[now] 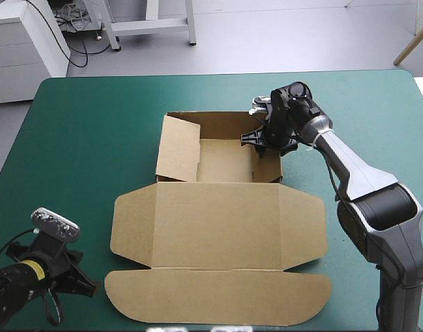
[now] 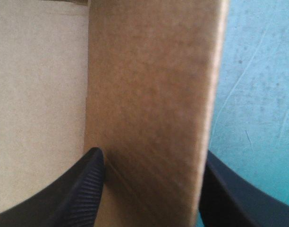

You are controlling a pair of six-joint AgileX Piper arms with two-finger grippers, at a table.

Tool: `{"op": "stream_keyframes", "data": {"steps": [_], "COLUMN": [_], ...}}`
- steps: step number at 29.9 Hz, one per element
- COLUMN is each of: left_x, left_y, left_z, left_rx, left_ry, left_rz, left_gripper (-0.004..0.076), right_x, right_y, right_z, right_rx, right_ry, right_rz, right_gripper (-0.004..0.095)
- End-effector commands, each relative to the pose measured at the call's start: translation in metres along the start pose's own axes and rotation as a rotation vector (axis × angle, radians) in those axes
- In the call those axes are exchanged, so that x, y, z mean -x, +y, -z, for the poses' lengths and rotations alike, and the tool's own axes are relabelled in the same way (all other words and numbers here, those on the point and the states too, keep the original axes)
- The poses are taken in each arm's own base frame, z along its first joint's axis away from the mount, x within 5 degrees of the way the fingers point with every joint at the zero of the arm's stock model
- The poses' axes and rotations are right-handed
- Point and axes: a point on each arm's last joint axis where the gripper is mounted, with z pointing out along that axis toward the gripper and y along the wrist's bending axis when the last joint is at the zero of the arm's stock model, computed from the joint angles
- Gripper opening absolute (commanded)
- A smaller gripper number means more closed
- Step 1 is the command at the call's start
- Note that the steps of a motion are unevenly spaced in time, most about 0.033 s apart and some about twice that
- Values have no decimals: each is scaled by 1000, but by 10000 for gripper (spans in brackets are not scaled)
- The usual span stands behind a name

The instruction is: Fold the box

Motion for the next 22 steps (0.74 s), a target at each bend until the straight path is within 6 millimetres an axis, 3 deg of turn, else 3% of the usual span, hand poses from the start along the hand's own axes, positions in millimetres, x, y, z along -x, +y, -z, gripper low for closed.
{"op": "stream_keyframes", "data": {"steps": [1, 3, 5, 7, 17, 22], "left_x": [-5, -12, -18, -23, -36, -37], "left_y": [-1, -2, -3, -4, -7, -8], "left_z": [2, -1, -4, -9, -29, -31], "left_rx": [7, 6, 5, 2, -6, -6], "left_ry": [-76, -72, -65, -49, 1, 0], "left_rz": [1, 1, 1, 0, -5, -5], "left_gripper": [-10, -10, -10, -10, -10, -10], "right_x": [4, 4, 4, 4, 5, 10], "right_y": [-3, -3, -3, -3, -11, -42], "right_z": [29, 29, 29, 29, 36, 49], "right_rx": [9, 10, 9, 9, -65, -105], "right_ry": [-88, -88, -88, -88, -121, -153], "right_rz": [10, 37, 45, 45, 84, 47], "right_gripper": [480, 387, 227, -3, -19, -19]}}
